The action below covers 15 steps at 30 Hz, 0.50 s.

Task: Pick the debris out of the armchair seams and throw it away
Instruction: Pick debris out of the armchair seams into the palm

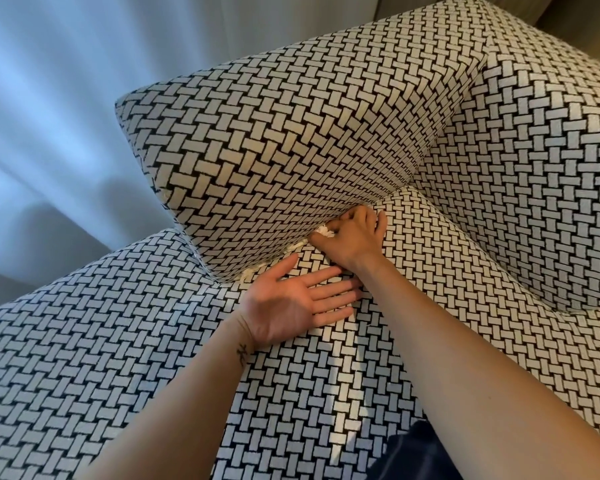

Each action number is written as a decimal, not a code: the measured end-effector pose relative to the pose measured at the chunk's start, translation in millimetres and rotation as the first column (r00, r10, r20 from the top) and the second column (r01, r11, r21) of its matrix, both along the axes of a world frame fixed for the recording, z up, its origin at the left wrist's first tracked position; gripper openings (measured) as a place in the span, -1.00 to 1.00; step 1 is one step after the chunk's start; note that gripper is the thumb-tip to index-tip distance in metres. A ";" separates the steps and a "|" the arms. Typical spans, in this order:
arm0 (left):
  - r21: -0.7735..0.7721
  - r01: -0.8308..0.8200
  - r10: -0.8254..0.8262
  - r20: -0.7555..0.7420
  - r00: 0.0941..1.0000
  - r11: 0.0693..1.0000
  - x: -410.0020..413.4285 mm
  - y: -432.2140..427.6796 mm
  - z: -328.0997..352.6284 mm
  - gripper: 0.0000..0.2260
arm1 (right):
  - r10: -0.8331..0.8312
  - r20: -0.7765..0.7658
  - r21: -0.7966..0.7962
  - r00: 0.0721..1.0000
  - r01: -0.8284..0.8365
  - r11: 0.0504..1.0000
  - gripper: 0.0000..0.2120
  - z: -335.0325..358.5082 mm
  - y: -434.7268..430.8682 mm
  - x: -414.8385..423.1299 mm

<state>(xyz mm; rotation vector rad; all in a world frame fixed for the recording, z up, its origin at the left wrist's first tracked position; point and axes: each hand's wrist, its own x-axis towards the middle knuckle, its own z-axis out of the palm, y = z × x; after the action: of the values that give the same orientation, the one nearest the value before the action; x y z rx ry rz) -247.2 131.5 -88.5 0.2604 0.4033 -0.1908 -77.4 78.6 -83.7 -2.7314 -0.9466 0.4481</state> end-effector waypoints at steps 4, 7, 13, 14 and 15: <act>0.000 -0.009 0.009 -0.023 1.000 1.000 0.2 -0.9 1.2 -0.33 | -0.015 0.011 -0.041 1.000 0.015 0.999 -0.44 -1.2 3.9 -1.4; -0.018 -0.007 0.006 -0.037 0.999 1.000 0.1 -0.9 3.7 -0.32 | -0.020 0.029 0.070 0.999 0.018 0.997 -0.55 -4.4 0.1 -1.8; -0.055 -0.006 0.003 -0.044 0.999 0.998 -0.7 0.0 5.3 -0.32 | 0.003 0.021 0.298 1.000 -0.009 0.954 -0.68 -6.6 -11.5 0.3; -0.061 -0.005 0.003 -0.043 0.999 0.998 -1.0 -0.2 5.2 -0.32 | 0.010 0.017 0.319 1.000 -0.015 0.948 -0.68 -6.8 -12.9 0.7; -0.061 -0.004 0.002 -0.043 0.999 0.998 -1.0 -0.3 5.4 -0.32 | 0.014 0.017 0.340 1.000 -0.019 0.940 -0.69 -6.8 -13.6 1.2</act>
<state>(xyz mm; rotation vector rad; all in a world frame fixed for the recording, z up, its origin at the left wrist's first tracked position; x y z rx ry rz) -248.1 131.1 -83.1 0.1962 0.4402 -0.2056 -76.2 65.0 -90.6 -2.4176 -0.9512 0.2399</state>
